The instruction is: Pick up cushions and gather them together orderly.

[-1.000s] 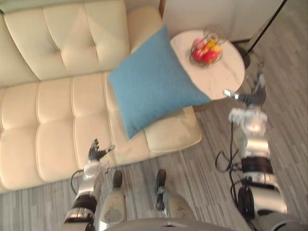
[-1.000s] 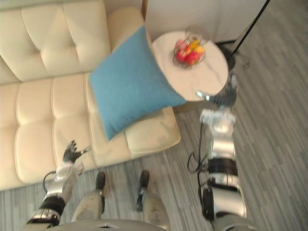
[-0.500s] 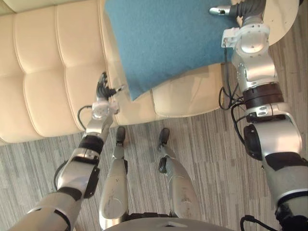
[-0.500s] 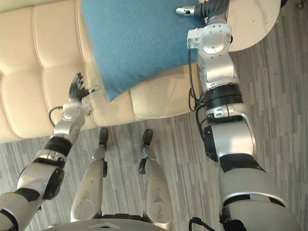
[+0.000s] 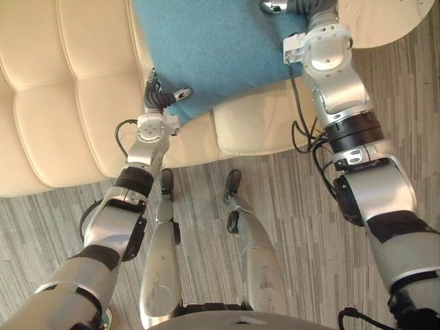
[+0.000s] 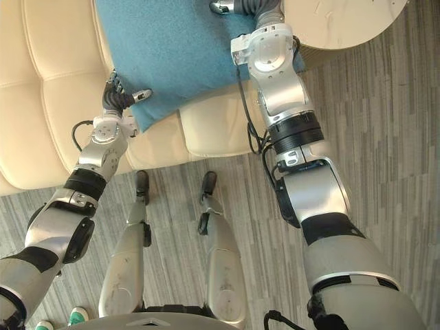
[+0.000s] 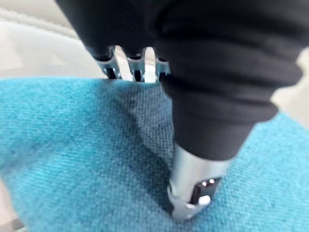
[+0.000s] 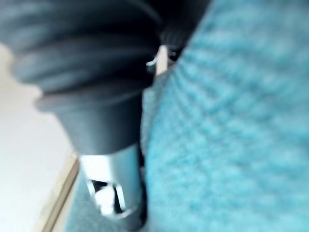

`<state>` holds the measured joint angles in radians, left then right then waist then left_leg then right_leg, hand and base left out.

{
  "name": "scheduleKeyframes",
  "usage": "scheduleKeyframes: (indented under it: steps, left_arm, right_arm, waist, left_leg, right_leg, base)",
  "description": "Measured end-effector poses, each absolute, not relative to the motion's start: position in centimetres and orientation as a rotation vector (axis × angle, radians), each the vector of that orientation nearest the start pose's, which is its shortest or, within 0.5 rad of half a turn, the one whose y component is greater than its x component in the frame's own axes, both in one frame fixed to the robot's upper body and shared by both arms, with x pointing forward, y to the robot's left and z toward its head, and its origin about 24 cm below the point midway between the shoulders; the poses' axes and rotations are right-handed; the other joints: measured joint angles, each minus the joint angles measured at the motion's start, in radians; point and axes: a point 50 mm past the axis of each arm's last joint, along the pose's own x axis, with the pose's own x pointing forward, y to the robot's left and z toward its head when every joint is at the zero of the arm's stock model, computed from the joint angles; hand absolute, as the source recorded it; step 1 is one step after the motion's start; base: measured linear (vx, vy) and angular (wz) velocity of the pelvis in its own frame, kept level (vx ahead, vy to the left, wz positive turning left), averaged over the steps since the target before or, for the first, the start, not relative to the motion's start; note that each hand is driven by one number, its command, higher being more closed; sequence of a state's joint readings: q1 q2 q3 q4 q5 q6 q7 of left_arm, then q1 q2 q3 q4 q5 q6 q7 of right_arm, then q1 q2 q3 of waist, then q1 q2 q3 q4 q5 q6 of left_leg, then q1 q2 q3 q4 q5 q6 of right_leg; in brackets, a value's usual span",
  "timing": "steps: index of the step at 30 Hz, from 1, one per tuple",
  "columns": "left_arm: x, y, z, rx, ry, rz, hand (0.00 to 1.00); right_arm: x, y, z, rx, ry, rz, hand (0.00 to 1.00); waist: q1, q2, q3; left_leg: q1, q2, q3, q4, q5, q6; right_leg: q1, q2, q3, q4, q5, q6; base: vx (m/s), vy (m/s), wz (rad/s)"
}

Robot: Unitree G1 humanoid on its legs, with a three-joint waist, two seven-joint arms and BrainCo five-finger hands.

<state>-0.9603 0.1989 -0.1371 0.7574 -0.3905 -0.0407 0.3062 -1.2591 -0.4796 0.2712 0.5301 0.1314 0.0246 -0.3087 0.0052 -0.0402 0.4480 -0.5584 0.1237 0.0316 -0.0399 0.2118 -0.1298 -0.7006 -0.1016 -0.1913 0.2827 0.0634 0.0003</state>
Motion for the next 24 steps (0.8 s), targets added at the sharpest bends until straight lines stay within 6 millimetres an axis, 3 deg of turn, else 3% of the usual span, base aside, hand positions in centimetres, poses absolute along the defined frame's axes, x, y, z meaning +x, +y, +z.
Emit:
scheduleKeyframes:
  steps: [7,14,20,24]
  left_arm:
    - [40.4,13.4,18.3,-0.143,-0.176,0.133,1.00]
    - [40.1,13.6,19.5,-0.184,-0.217,0.144,1.00]
    - [39.6,13.3,20.9,-0.211,-0.280,0.125,1.00]
    - [38.5,13.2,21.1,-0.221,-0.330,0.120,1.00]
  right_arm:
    - [37.6,-13.7,33.6,-0.342,-0.717,-0.107,1.00]
    - [37.4,-13.8,30.7,-0.301,-0.682,-0.083,1.00]
    - [36.5,-14.8,27.8,-0.236,-0.643,-0.094,1.00]
    - [35.6,-15.7,24.0,-0.165,-0.571,-0.113,1.00]
  waist:
    - [0.003,0.000,0.000]
    - [0.005,0.000,0.000]
    - [0.002,0.000,0.000]
    - [0.000,0.000,0.000]
  left_leg:
    - [0.007,-0.002,0.003,0.002,0.004,-0.001]
    - [0.025,-0.005,0.024,-0.002,0.005,-0.002]
    - [0.053,-0.013,0.025,-0.016,0.012,-0.001]
    - [0.083,-0.019,0.024,-0.016,0.012,-0.001]
  right_leg:
    - [-0.002,0.000,0.003,0.020,-0.013,0.000]
    - [-0.002,-0.003,0.020,0.035,-0.018,0.002]
    - [0.003,-0.015,0.021,0.071,-0.038,0.004]
    - [0.028,-0.022,0.020,0.083,-0.050,0.007]
  base:
    - [0.02,-0.029,0.01]
    - [0.00,-0.024,-0.05]
    - [0.00,-0.039,0.03]
    - [0.02,-0.038,0.04]
